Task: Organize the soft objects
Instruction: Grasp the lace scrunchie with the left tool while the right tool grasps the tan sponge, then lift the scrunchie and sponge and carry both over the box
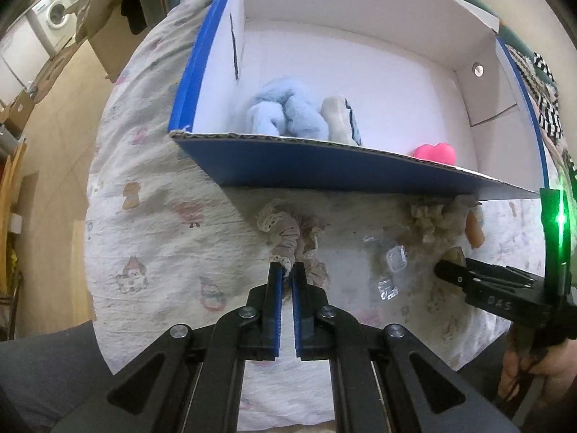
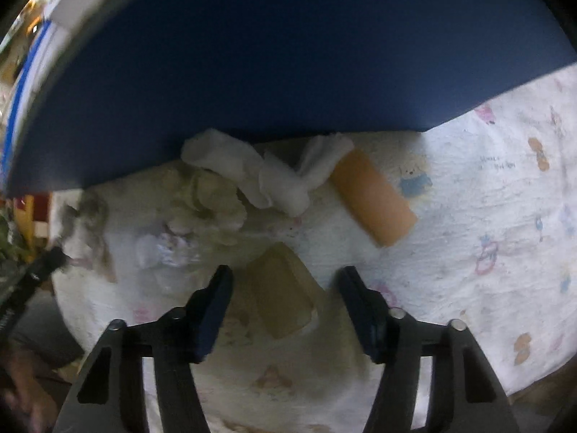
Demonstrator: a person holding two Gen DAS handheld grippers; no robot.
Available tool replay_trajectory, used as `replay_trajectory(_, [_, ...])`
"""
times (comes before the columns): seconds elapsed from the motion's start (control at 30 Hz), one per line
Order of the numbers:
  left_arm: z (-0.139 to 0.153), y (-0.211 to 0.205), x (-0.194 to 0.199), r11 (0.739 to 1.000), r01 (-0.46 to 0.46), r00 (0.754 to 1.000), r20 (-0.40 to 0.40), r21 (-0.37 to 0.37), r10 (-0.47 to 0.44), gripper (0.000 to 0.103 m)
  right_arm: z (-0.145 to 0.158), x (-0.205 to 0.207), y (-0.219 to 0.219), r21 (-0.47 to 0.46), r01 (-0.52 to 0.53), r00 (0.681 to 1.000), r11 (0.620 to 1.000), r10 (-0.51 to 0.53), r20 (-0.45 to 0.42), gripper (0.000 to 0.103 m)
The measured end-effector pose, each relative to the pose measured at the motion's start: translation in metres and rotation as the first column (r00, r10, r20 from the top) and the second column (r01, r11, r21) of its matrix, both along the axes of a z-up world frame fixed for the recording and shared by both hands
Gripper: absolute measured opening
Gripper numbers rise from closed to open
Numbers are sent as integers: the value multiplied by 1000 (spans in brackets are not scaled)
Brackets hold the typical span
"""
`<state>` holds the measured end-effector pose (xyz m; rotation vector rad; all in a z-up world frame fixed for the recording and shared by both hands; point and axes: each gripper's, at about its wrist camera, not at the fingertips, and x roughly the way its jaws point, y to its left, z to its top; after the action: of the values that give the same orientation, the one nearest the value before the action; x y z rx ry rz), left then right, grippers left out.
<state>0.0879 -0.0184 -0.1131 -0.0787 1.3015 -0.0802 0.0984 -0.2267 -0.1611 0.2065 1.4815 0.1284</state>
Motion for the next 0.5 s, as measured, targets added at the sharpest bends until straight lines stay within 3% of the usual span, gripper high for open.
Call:
replay_trajectory(0.07, [0, -1, 0, 1000, 4, 1000, -1, 3, -4, 5, 2, -1, 2, -41, -19, 1000, 999, 20, 18, 33])
replay_trajectory(0.17, [0, -2, -3, 1000, 1, 1000, 3, 6, -1, 5, 9, -4, 3, -26, -27, 999, 999, 28, 45, 18])
replay_trajectory(0.5, [9, 14, -12, 999, -32, 999, 23, -5, 32, 5, 41, -25, 8, 48, -29, 990, 998, 22, 139, 15])
